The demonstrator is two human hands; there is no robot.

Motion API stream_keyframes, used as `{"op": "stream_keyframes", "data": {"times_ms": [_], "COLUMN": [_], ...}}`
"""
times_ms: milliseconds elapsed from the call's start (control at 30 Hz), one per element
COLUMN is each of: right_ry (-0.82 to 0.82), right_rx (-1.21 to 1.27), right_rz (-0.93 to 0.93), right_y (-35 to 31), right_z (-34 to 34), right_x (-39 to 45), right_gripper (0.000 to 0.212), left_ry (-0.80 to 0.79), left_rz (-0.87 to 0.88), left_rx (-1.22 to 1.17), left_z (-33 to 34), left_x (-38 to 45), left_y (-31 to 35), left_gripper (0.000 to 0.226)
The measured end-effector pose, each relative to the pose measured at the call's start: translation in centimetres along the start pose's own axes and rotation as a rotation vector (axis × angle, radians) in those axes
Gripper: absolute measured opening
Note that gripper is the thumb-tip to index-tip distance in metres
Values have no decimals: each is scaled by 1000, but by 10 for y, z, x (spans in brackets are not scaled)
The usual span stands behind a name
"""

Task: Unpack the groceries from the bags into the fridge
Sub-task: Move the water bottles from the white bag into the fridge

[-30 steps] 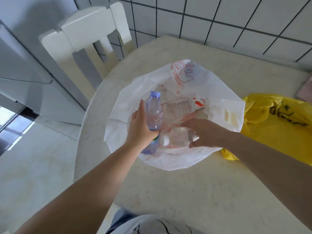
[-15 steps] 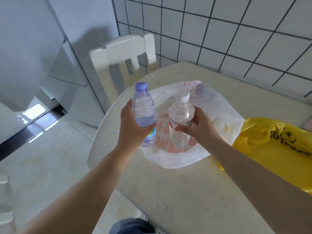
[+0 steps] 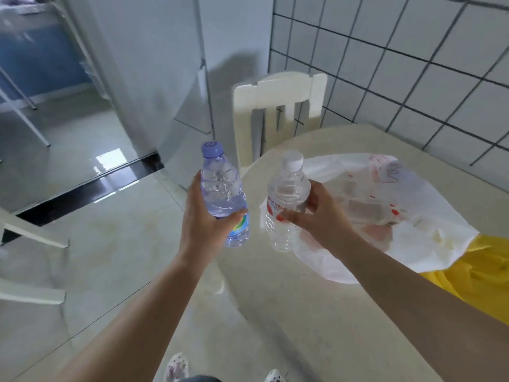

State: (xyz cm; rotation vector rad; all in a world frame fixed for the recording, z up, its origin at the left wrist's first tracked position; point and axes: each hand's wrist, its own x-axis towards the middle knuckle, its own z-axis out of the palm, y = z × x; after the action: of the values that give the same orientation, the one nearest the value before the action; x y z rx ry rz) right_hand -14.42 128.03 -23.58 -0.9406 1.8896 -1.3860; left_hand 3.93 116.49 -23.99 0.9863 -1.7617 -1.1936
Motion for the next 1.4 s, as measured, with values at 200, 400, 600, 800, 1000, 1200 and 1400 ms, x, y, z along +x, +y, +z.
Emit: {"op": "stream_keyframes", "data": {"times_ms": [200, 400, 600, 800, 1000, 1200, 1400], "right_ry": [-61, -94, -84, -48, -3, 34, 123], "right_rx": [-25, 3, 21, 14, 50, 98, 109], "right_rz": [-62, -118, -112, -81, -88, -129, -159], "right_y": [-32, -72, -93, -109, -127, -162, -205], "right_z": [106, 232, 344, 420, 483, 533, 555], "right_x": [22, 34, 58, 113, 204, 321, 420], "right_gripper": [67, 65, 75, 69, 66, 60, 61], "left_ry": [102, 79, 82, 115, 95, 92, 50], "left_rz": [-6, 28, 45, 55, 99, 123, 139], "left_rx": [5, 21, 72, 85, 73, 44, 25], "left_z": [-103, -226, -318, -379, -416, -437, -448], "left_x": [21, 64, 109, 165, 263, 391, 506], "left_y": [-36, -74, -104, -136, -164, -179, -178], "left_gripper": [81, 79, 76, 73, 75, 87, 85]}}
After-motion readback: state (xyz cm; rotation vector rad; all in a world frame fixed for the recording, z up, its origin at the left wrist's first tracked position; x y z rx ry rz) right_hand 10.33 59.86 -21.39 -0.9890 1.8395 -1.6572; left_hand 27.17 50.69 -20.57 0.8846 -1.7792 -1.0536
